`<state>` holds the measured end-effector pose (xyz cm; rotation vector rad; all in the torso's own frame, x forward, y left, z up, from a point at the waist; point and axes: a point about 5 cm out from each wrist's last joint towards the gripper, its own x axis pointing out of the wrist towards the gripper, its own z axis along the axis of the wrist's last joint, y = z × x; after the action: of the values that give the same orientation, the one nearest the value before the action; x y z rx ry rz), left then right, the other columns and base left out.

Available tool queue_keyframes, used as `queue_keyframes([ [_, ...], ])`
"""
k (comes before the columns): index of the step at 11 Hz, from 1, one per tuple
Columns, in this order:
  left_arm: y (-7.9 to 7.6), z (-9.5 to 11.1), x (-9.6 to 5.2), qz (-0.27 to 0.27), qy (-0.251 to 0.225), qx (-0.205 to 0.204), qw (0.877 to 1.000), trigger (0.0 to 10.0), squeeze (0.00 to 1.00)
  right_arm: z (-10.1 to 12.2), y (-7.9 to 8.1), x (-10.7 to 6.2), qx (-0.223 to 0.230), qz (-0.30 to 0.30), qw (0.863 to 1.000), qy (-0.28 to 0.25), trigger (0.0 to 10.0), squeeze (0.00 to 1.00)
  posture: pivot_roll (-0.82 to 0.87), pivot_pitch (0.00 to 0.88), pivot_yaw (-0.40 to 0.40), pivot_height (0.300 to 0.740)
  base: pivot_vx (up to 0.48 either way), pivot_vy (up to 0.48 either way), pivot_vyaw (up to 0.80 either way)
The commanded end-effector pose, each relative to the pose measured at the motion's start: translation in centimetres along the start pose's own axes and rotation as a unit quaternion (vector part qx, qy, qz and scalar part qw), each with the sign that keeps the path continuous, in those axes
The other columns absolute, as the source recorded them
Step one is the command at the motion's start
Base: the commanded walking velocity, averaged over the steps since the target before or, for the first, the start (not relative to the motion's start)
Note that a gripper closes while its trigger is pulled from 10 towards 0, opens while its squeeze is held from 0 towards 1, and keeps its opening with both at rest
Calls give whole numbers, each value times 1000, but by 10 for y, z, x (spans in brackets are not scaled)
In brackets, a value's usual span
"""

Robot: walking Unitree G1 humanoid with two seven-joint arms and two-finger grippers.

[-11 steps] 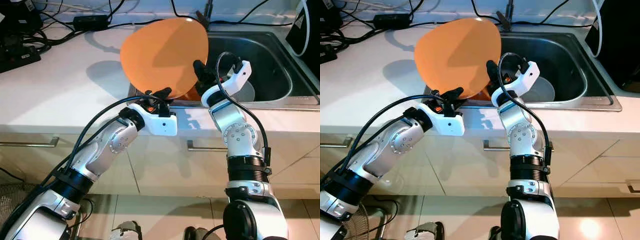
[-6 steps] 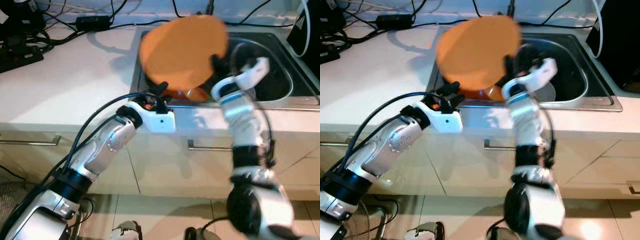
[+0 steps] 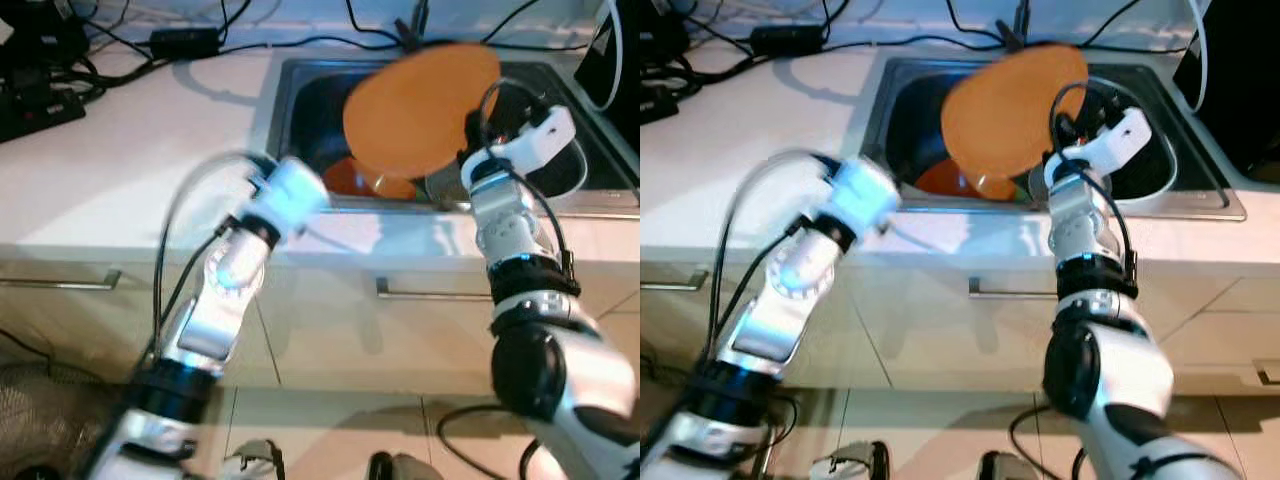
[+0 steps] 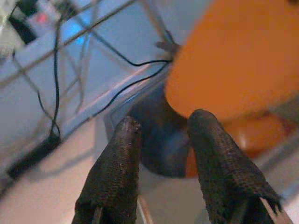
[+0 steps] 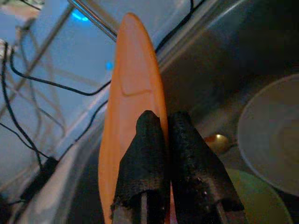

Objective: Kitchen organization

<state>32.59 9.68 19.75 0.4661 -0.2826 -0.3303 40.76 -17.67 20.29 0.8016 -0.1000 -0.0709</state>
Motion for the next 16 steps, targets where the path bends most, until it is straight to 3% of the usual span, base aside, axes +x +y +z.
queue_keyframes([
  [1,8,2,1,20,9,-51,998,10000,0,12,16,6,-19,31,999,-26,10000,0,138,73,0,740,0,0,0],
  [3,12,2,1,43,29,-171,984,10000,0,1,17,7,-107,33,994,6,10000,0,144,75,-6,740,0,0,0],
  [4,11,2,1,46,33,-190,980,10000,0,-6,19,7,-148,38,988,23,10000,0,150,79,-12,740,0,0,0],
  [8,5,8,-3,42,52,-216,974,10000,0,-34,16,3,-221,34,970,91,10000,0,176,84,-30,740,0,0,0],
  [10,0,9,-2,38,67,-227,971,10000,0,-46,2,-3,-256,16,959,119,10000,0,198,94,-35,740,0,0,0],
  [11,-2,10,-2,38,71,-233,969,10000,0,-48,-1,-4,-263,14,957,124,10000,1000,199,100,-35,740,0,0,0],
  [16,-2,9,-4,47,82,-241,966,10000,0,-55,-5,-7,-279,15,950,139,10000,1000,204,112,-37,740,0,0,0],
])
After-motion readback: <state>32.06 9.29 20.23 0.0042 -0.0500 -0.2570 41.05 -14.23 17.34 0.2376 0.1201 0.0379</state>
